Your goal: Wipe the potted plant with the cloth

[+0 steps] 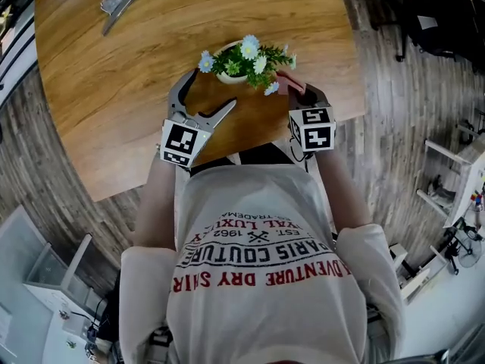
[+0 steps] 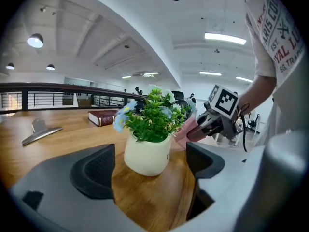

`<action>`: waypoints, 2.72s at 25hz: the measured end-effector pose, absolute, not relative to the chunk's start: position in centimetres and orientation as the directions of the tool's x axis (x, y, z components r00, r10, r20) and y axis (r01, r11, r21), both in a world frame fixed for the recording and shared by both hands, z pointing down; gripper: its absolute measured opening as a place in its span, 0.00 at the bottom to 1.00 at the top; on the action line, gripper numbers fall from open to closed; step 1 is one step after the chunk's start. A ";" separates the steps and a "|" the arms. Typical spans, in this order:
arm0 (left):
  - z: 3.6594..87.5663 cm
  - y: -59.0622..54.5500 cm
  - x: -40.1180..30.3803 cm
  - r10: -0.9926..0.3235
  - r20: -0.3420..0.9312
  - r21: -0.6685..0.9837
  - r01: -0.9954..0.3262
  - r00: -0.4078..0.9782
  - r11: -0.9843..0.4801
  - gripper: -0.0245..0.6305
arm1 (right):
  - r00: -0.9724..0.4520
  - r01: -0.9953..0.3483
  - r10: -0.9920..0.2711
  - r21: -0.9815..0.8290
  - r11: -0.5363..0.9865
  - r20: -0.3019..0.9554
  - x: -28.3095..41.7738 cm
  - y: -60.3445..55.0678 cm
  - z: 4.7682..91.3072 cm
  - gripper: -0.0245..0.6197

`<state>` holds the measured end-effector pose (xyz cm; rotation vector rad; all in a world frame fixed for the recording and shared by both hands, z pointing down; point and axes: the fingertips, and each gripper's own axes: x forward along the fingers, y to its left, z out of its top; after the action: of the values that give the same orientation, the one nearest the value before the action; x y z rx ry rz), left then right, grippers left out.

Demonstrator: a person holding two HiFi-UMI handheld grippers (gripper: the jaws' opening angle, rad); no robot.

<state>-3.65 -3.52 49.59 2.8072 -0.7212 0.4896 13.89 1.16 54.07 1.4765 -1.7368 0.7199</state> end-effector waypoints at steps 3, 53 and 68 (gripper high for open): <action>50.4 -4.7 -2.1 -0.411 0.385 0.049 -0.464 0.826 -0.885 0.77 | -0.081 -0.985 -0.567 0.023 0.173 0.820 15.2 0.3 54.5 0.10; 46.9 -8.2 3.4 -0.207 0.441 0.070 -0.263 0.873 -0.962 0.86 | -0.226 -0.957 -0.627 -0.051 0.285 0.745 14.0 -6.2 52.2 0.09; 37.5 -7.8 1.7 -0.149 0.381 0.015 -0.167 0.913 -0.986 0.86 | -0.539 -0.758 -0.721 0.122 0.641 0.437 3.7 -7.3 41.6 0.09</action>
<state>1.66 -7.75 37.46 3.0265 -0.2495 0.5968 3.68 -7.27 41.62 1.1610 -2.4112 0.1122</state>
